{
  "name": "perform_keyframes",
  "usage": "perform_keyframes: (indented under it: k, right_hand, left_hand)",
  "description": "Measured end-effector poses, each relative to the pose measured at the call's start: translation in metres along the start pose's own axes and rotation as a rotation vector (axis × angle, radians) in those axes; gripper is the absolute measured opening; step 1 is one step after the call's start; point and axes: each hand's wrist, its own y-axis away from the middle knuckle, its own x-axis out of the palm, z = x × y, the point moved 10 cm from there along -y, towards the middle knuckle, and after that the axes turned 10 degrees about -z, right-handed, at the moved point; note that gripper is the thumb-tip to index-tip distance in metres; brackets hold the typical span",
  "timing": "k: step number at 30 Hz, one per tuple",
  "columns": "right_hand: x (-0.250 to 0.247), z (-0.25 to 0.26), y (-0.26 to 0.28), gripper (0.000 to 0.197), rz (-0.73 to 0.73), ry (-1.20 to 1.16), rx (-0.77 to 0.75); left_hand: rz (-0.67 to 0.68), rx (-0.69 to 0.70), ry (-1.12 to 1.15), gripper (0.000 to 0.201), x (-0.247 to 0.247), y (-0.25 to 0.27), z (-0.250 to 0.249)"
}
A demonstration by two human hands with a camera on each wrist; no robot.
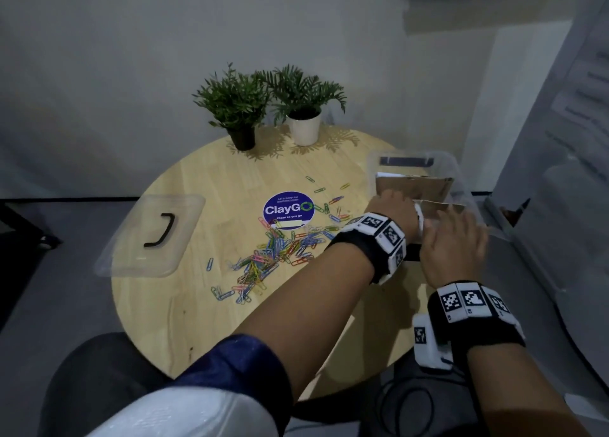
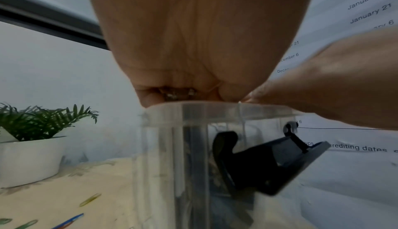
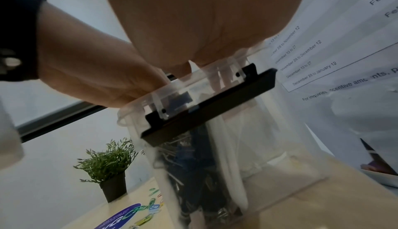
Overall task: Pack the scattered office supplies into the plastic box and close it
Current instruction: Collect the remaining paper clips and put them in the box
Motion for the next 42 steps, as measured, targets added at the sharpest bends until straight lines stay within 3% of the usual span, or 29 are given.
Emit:
perform_keyframes:
  k: [7, 10, 12, 15, 16, 18, 20, 21, 24, 27, 31, 34, 37, 39, 42]
  right_hand:
    - [0.002, 0.002, 0.001, 0.069, 0.019, -0.018, -0.039]
    - [-0.002, 0.004, -0.002, 0.065, 0.015, -0.081, -0.024]
    - [-0.014, 0.026, 0.001, 0.054, -0.048, -0.185, -0.090]
    - [-0.033, 0.092, 0.019, 0.041, -0.145, -0.379, -0.315]
    - [-0.027, 0.117, 0.027, 0.038, -0.082, -0.432, -0.384]
    - [0.018, 0.159, 0.039, 0.038, 0.232, -0.443, -0.456]
    - [0.082, 0.175, 0.043, 0.046, 0.558, -0.335, -0.386]
    - [0.108, 0.176, 0.036, 0.050, 0.625, -0.297, -0.317]
    - [0.155, 0.167, -0.003, 0.061, 0.554, -0.149, -0.129]
    - [0.183, 0.153, -0.014, 0.073, 0.537, -0.004, -0.019]
    - [0.208, 0.159, 0.030, 0.084, 0.623, 0.105, -0.124]
    - [0.203, 0.175, 0.071, 0.076, 0.684, 0.110, -0.254]
    - [0.194, 0.177, 0.082, 0.066, 0.784, 0.108, -0.317]
    - [0.185, 0.180, 0.056, 0.057, 0.731, 0.048, -0.287]
    - [0.168, 0.191, -0.011, 0.042, 0.502, 0.001, -0.192]
  left_hand:
    - [0.007, -0.070, 0.224, 0.043, -0.003, 0.001, -0.002]
    - [-0.127, -0.033, 0.349, 0.037, -0.033, 0.020, 0.001]
    - [-0.239, -0.062, 0.448, 0.040, -0.051, 0.048, 0.023]
    - [-0.292, -0.292, 0.569, 0.049, -0.043, 0.109, 0.099]
    - [-0.296, -0.405, 0.573, 0.050, -0.035, 0.133, 0.131]
    - [-0.317, -0.629, 0.573, 0.049, -0.021, 0.179, 0.193]
    - [-0.351, -0.764, 0.546, 0.048, -0.015, 0.212, 0.242]
    - [-0.353, -0.813, 0.520, 0.048, -0.010, 0.222, 0.264]
    - [-0.260, -0.947, 0.445, 0.054, 0.019, 0.242, 0.315]
    - [-0.067, -1.025, 0.358, 0.071, 0.057, 0.251, 0.321]
    - [0.052, -0.955, 0.320, 0.088, 0.079, 0.233, 0.281]
    - [0.122, -0.820, 0.359, 0.095, 0.092, 0.201, 0.244]
    - [0.171, -0.761, 0.402, 0.086, 0.093, 0.181, 0.231]
    - [0.147, -0.734, 0.423, 0.079, 0.083, 0.167, 0.243]
    - [0.122, -0.623, 0.449, 0.071, 0.072, 0.135, 0.270]
